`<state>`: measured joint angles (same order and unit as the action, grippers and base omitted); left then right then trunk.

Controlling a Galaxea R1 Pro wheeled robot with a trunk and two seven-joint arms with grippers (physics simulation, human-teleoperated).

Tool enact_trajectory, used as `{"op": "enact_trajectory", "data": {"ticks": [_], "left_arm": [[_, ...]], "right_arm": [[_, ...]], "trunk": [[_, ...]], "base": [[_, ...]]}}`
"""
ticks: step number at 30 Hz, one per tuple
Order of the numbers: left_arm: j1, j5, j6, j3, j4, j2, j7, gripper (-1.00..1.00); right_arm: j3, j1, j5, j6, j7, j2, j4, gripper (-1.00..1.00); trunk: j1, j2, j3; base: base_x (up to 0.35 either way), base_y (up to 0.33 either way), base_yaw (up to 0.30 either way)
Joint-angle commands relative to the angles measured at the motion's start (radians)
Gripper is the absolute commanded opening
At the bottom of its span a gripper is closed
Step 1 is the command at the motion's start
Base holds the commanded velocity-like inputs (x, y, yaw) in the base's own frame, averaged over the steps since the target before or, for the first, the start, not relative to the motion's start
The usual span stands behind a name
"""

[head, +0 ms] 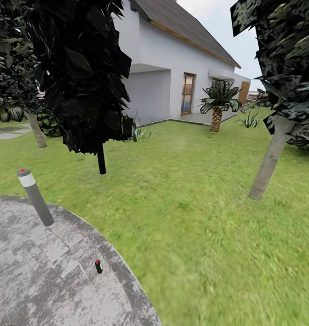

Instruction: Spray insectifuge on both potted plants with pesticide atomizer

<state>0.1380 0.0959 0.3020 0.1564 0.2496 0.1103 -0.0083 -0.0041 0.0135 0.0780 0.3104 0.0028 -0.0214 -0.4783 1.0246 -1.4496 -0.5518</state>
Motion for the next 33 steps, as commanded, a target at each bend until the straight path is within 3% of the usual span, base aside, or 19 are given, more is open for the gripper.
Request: {"op": "enact_trajectory", "data": {"ticks": [1, 21, 33], "left_arm": [[0.001, 0.010, 0.003, -0.003, -0.001, 0.000, -0.001, 1.00], [0.001, 0.010, 0.002, -0.003, 0.000, 0.000, 0.000, 1.00], [0.001, 0.012, 0.002, 0.002, 0.010, -0.008, 0.001, 1.00]], "right_arm": [[-0.001, 0.000, 0.008, 0.003, 0.000, 0.000, 0.001, 1.00], [0.000, 0.000, 0.008, 0.003, 0.000, 0.000, 0.003, 1.00], [0.000, 0.000, 0.008, 0.003, 0.000, 0.000, 0.003, 1.00]], "trunk": [[0.000, 0.000, -0.001], [0.000, 0.000, -0.001], [0.004, -0.007, -0.004]], "base": [[0.290, -0.206, 0.275], [0.287, -0.208, 0.277], [0.039, -0.036, 0.278]]}}
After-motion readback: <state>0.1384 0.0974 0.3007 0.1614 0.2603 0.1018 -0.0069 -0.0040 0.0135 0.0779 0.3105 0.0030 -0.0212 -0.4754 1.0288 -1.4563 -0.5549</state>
